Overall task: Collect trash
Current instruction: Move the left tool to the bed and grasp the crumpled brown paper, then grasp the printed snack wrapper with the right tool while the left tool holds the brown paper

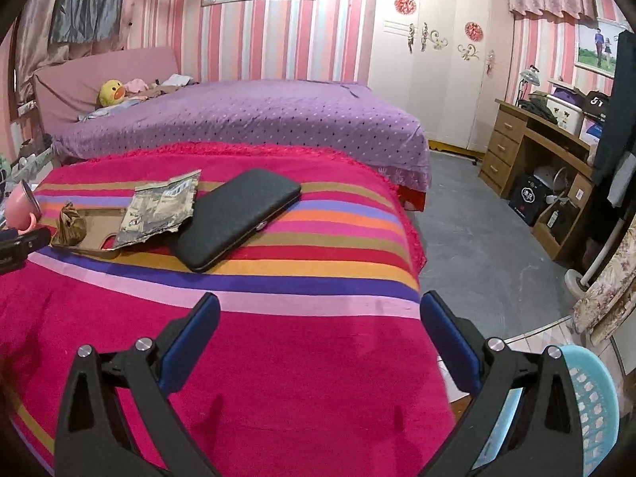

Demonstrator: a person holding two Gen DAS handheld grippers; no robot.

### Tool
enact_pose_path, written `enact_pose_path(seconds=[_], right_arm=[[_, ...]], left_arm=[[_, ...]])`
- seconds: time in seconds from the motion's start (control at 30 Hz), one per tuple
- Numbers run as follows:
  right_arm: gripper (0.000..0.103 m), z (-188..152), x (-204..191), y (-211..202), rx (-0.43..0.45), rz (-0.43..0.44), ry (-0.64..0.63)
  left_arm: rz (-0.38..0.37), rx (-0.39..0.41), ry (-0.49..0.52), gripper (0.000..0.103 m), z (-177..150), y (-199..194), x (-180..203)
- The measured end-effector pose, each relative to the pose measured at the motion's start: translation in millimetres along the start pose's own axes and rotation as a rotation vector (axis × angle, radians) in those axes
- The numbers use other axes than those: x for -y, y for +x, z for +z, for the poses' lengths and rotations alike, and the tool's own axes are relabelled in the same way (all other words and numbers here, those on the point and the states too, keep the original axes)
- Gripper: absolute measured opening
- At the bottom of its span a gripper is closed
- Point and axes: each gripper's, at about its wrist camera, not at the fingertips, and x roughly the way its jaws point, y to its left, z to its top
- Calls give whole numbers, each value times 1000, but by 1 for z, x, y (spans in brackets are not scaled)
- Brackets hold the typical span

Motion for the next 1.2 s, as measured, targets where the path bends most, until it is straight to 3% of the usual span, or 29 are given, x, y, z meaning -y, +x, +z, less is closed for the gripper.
enact_pose_path(seconds=[0.23, 0.33, 0.4, 0.47, 0.63, 0.73, 0.9, 1.03, 1.1, 1.13, 1.2], right_arm=[[98, 1, -9, 11, -37, -1, 8], [98, 1, -9, 13, -45, 5, 10], [98, 2, -11, 12, -39, 9, 7], [98, 4, -16, 13, -34, 16, -8], [98, 19, -40, 23, -36, 74, -28], [98, 37, -64, 34, -28, 106, -65], [98, 58, -106, 62, -54, 110, -120], [97, 68, -130, 90, -97, 51, -176], [90, 69, -136, 99, -127, 37, -193], [79, 68, -140, 103, -151, 46, -200], [74, 66, -145, 101, -144, 31, -226]], left_arm=[[-44, -37, -21, 93, 17, 27, 2], [-56, -67, 12, 73, 19, 40, 7], [-84, -101, 15, 48, 17, 46, 9], [-102, -108, 4, 44, 17, 47, 6], [-107, -56, -8, 44, 15, 27, -3], [-73, -36, 5, 44, 13, 14, -12], [-7, -29, -22, 44, 15, 6, -39], [16, -32, -22, 44, 17, 8, -44], [22, -31, -5, 44, 17, 7, -42], [20, -30, -3, 44, 17, 6, -42], [11, -28, 1, 44, 17, 5, -41]])
